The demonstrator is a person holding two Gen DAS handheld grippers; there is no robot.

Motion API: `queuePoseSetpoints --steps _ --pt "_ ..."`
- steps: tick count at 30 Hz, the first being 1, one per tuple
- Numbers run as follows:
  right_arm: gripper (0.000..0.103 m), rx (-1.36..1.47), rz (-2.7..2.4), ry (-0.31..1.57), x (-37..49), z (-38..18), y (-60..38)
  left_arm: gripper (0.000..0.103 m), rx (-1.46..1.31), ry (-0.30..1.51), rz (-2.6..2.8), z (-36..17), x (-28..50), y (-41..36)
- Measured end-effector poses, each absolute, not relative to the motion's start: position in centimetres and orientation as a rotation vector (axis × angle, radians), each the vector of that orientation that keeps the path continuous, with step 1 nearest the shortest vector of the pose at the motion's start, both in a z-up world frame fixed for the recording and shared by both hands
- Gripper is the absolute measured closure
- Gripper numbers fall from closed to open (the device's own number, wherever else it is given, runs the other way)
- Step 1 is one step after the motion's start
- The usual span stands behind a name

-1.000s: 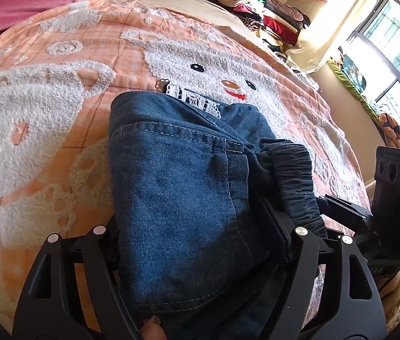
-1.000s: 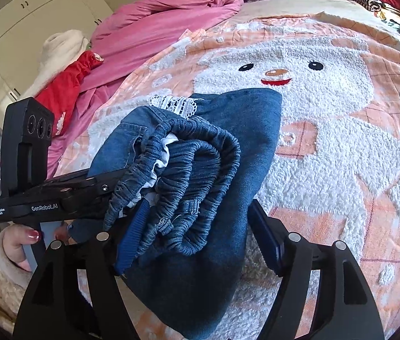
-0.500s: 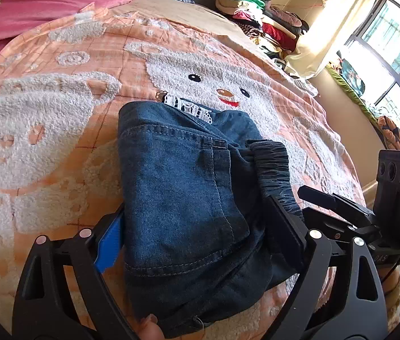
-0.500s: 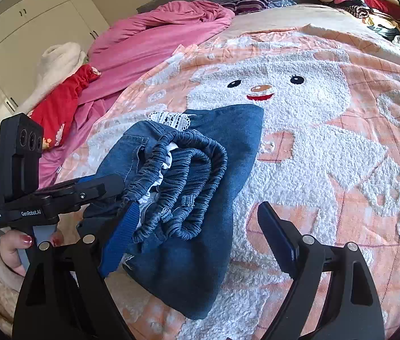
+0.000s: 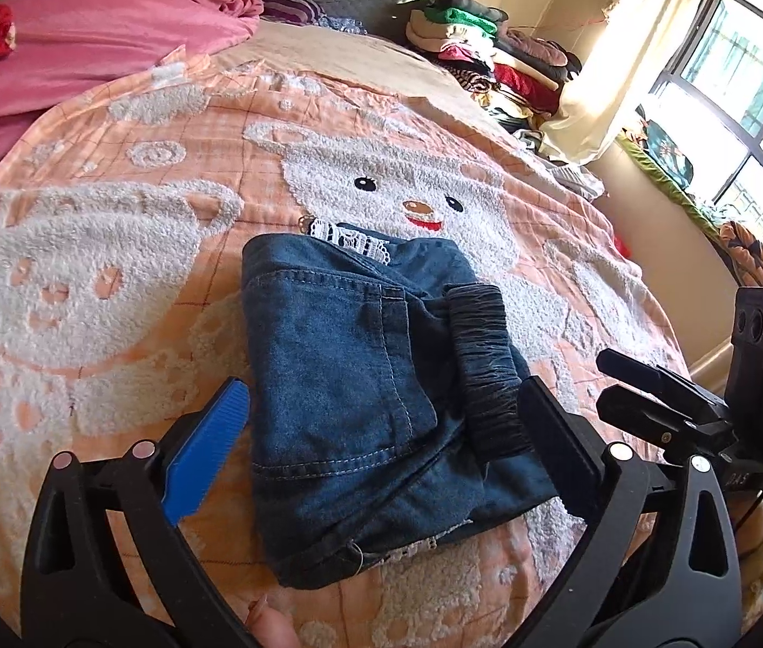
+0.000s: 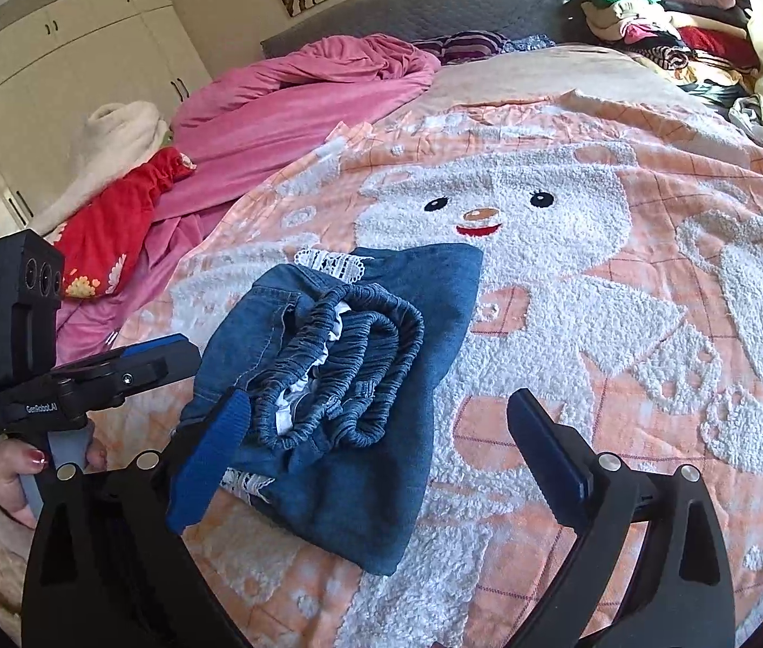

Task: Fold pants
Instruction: 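Lower the folded edge onto the bundle and open the left gripper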

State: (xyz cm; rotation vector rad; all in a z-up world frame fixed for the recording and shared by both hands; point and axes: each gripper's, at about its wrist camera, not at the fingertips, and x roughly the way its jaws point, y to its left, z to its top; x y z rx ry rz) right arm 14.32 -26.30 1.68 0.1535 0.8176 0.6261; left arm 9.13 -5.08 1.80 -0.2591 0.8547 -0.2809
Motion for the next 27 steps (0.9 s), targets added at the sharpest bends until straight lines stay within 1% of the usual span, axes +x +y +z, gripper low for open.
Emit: queuePoseSetpoints --steps 11,12,16,27 --pt "0.007 0.119 0.614 0.737 11.0 4.4 -26.6 0.010 -0.245 0.800 -0.261 3.7 5.9 -4.8" --pt "0.004 0.115 0.612 0.731 10.7 4.6 -26.6 0.010 -0.242 0.795 -0.256 3.9 5.6 -4.8" --pt "0.004 0.096 0.613 0.714 9.5 5.1 -26.4 0.010 -0.239 0.777 -0.248 4.3 4.4 -4.8" --pt "0.004 0.071 0.597 0.697 6.8 5.6 -26.3 0.010 -0.228 0.772 -0.213 3.8 1.3 -4.7"
